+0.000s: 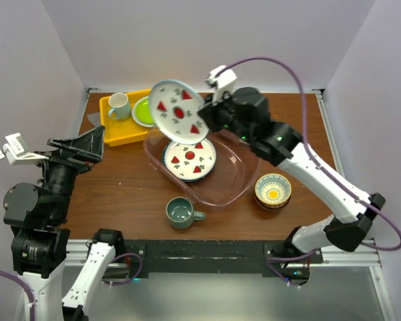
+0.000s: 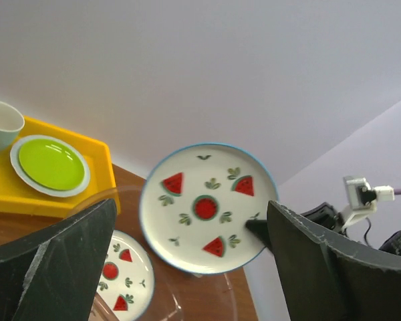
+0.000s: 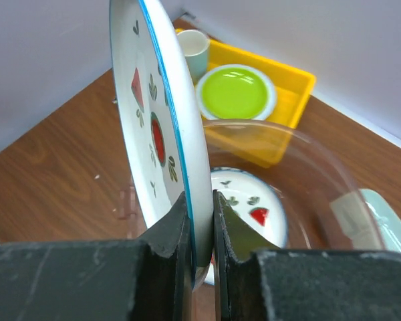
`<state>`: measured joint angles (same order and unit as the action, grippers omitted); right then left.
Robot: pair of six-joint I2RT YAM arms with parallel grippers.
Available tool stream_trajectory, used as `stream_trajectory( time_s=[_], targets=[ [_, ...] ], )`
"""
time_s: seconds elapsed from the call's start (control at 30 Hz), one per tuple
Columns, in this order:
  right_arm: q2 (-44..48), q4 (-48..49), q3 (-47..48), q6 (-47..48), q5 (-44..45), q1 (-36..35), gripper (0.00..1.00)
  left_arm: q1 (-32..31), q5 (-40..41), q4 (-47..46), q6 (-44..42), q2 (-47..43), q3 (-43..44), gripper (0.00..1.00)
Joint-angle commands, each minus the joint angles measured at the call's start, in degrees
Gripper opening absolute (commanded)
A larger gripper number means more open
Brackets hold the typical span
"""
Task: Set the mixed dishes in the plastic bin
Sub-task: Place the plate in the plastic bin.
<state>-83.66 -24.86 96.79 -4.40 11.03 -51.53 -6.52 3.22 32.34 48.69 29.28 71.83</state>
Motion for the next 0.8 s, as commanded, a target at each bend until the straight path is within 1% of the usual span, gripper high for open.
stream_trajectory(
  time_s=[0.0,0.17,0.3,0.47,0.63,0.77],
  targets=[
    [7.4,7.6,-4.1,-4.4,-9.7,9.5,0.0,-0.1,-2.1,-4.5,-7.1,-1.2,-4.9,1.0],
    [11.6,8.3,-10.7,-3.8,-18.4,18.5,0.0,-0.2,-1.6,-4.5,-11.0,-1.6,-10.7,1.0],
    [11.9,8.6,-14.1,-1.1,-27.5,23.0,0.0,-0.2,0.1,-4.6,-15.3,-2.3,-15.6,1.0],
    [10.3,11.6,-17.2,-2.4,-40.8,27.5,0.0,-0.2,1.8,-6.3,-19.2,-4.6,-23.9,1.0],
    [8.7,17.3,-21.0,-7.5,-45.0,30.4,0.0,-0.2,1.7,-9.4,-21.6,-6.3,-30.4,1.0],
    [7.8,21.4,-23.4,-11.1,-47.1,32.1,0.0,-0.2,1.5,-11.4,-22.9,-7.0,-33.3,1.0]
  ],
)
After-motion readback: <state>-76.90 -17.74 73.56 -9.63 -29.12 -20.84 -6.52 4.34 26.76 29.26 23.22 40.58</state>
